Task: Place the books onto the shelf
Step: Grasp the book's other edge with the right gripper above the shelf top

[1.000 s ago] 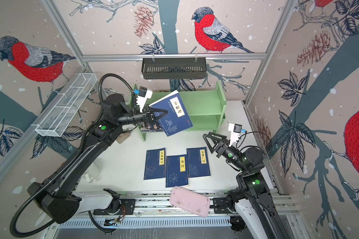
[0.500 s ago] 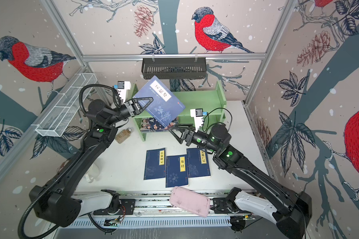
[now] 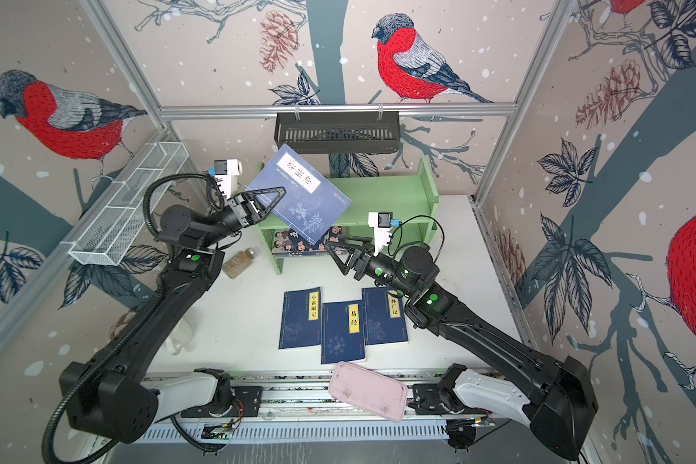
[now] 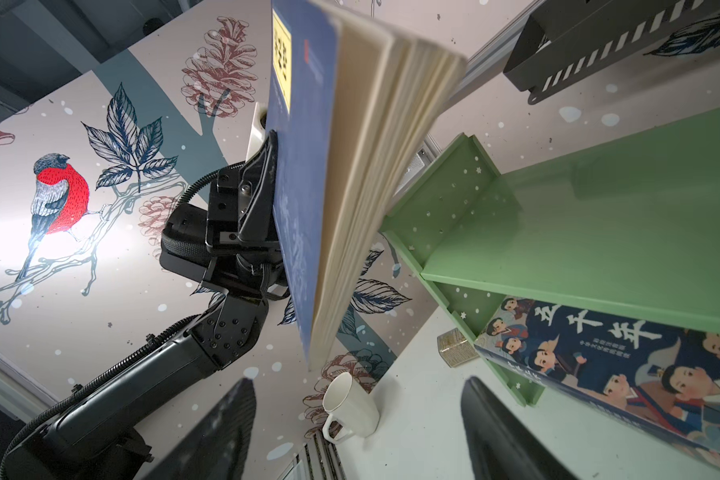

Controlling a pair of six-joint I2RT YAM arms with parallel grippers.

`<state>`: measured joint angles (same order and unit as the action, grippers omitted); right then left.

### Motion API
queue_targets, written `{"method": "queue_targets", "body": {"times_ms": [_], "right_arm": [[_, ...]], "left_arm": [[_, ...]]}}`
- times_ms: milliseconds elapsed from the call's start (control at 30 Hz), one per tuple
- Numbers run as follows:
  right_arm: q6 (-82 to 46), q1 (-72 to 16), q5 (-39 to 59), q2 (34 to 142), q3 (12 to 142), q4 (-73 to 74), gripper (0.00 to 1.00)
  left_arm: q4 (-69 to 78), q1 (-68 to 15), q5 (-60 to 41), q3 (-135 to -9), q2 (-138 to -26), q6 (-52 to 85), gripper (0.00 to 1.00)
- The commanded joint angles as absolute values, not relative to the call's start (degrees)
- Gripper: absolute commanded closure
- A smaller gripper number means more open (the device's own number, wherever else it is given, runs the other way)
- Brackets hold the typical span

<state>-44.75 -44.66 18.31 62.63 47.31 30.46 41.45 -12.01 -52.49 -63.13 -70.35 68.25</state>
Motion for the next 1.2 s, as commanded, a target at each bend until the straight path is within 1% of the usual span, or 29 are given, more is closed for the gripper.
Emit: {"method": "queue_targets", "body": {"times_ms": [0,200,267,333,400,433,467,500,533,600,667,733,800,867,900,967,1067,1167], "right_arm": [[-45.2,-44.6,19.6,65.0,48.4,37.0,0.22],[-48.0,-44.6,23.0,68.8,49.3,43.9,0.24],[-48.7,-44.6,23.9,70.1,49.5,46.6,0.26],[-49.5,-44.6,24.6,71.5,50.1,48.7,0.31],[-50.1,-44.5,25.4,73.9,51.2,49.5,0.4],[-50.2,-44.3,25.8,74.5,51.7,49.8,0.43],[-50.3,-44.2,26.5,75.3,52.4,50.2,0.53],[-50.7,-43.8,27.8,76.2,53.2,50.2,0.66],[-50.8,-43.5,28.7,76.6,53.7,50.3,0.71],[-50.9,-42.4,31.1,77.5,54.7,49.7,0.87],[-50.8,-41.3,33.2,77.6,55.0,48.9,0.96],[-50.1,-39.6,36.4,77.2,55.1,47.3,0.97],[-49.8,-37.2,40.7,76.6,55.2,45.2,0.98],[-49.4,-34.7,46.7,76.0,55.7,42.8,0.98],[-48.7,-33.6,49.7,75.6,56.1,40.5,0.98],[-46.0,-31.7,54.6,74.4,56.8,34.5,0.98],[-41.9,-31.0,58.3,72.1,56.4,28.8,0.98],[-38.6,-31.0,60.2,71.3,56.8,24.1,0.98]], "left_arm": [[46.8,-11.7,-52.2,-62.5,-69.4,69.7,1.0],[46.2,-11.1,-50.8,-59.8,-68.1,68.7,1.0],[46.2,-11.1,-50.2,-58.4,-67.9,68.7,1.0],[46.8,-11.1,-49.4,-57.5,-67.8,69.3,1.0],[46.7,-11.1,-49.0,-55.9,-67.9,68.9,1.0],[46.3,-11.1,-48.9,-55.6,-67.9,68.6,1.0],[46.2,-11.1,-48.9,-55.5,-67.9,68.3,1.0],[45.9,-11.1,-49.1,-55.5,-67.9,67.6,1.0],[45.4,-11.1,-49.3,-55.5,-67.9,66.7,1.0],[43.4,-11.1,-50.1,-55.9,-67.9,64.2,1.0],[39.4,-11.1,-51.1,-56.6,-67.8,60.5,1.0],[34.2,-11.1,-52.4,-56.9,-67.2,55.0,0.82],[27.6,-11.0,-53.1,-59.6,-66.4,48.5,0.6],[24.0,-10.0,-54.3,-60.3,-65.4,44.6,0.44],[23.7,-8.6,-54.7,-60.1,-64.9,44.8,0.37],[23.6,-6.0,-56.0,-59.4,-64.3,46.0,0.26],[19.0,-4.0,-57.7,-59.0,-63.9,44.4,0.22],[17.6,-3.9,-59.6,-58.3,-63.1,42.9,0.21]]}}
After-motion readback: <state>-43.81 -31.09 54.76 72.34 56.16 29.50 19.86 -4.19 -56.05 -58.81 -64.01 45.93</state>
